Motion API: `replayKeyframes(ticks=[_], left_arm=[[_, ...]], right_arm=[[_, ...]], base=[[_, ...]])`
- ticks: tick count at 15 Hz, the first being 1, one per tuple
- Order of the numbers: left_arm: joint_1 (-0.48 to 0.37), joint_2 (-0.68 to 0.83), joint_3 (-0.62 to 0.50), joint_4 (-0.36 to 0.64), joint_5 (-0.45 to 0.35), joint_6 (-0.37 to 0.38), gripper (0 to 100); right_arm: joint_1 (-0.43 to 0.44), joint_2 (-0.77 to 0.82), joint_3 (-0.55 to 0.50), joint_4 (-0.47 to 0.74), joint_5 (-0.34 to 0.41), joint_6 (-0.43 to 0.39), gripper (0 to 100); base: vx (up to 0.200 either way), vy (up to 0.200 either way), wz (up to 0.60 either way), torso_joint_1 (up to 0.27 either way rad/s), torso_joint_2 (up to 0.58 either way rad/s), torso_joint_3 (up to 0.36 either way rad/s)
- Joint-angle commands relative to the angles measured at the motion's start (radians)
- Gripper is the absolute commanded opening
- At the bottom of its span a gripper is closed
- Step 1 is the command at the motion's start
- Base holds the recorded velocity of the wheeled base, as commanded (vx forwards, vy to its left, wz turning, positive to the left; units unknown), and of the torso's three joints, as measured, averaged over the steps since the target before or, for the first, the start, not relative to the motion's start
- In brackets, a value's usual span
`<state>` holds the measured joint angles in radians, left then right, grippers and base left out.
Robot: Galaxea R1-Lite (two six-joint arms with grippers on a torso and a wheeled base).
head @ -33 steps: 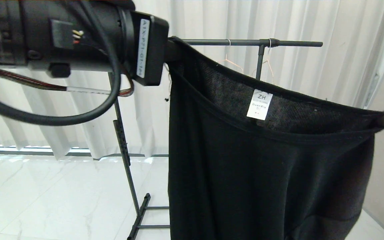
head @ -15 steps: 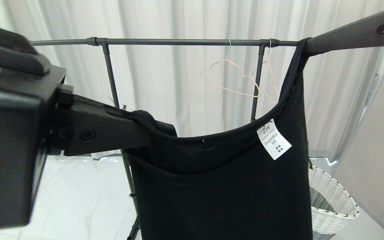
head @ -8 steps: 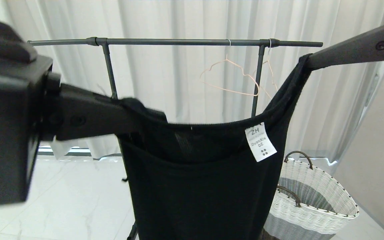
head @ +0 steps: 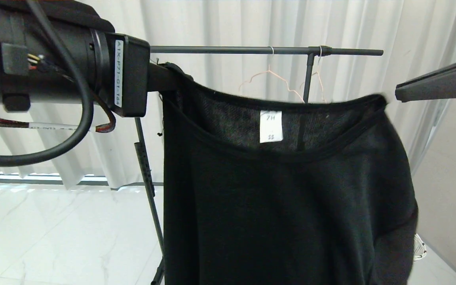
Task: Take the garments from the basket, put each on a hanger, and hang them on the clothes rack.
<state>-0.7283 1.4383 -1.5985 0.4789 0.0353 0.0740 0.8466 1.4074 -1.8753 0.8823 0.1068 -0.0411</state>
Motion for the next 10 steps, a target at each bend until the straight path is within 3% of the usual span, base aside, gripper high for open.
replayKeyframes(ticks=[1,4,5,6,9,10], left_arm=[[0.001,0.01,0.002,0.0,0.001,0.0,0],[0.012,0.021,0.011,0.003,0.064,0.006,0],[0.024,0.022,0.026,0.003,0.104,0.01,0],[0.053,0.013,0.074,0.004,0.17,0.035,0],[0.207,-0.049,0.206,0.003,0.198,0.099,0],[0.297,-0.075,0.261,-0.005,0.199,0.101,0]], right_arm=[[0.002,-0.012,0.018,0.001,-0.001,0.0,100],[-0.015,-0.071,0.091,0.01,-0.029,0.003,100],[-0.046,-0.09,0.116,0.04,-0.093,0.003,100],[-0.092,-0.111,0.148,0.078,-0.205,0.01,100],[-0.248,-0.148,0.205,0.083,-0.239,0.092,100],[-0.324,-0.148,0.231,0.083,-0.265,0.118,100]], base=[[0.0,0.0,0.0,0.0,0.0,0.0],[0.0,0.0,0.0,0.0,0.0,0.0],[0.0,0.0,0.0,0.0,0.0,0.0],[0.0,0.0,0.0,0.0,0.0,0.0],[0.0,0.0,0.0,0.0,0.0,0.0],[0.0,0.0,0.0,0.0,0.0,0.0]])
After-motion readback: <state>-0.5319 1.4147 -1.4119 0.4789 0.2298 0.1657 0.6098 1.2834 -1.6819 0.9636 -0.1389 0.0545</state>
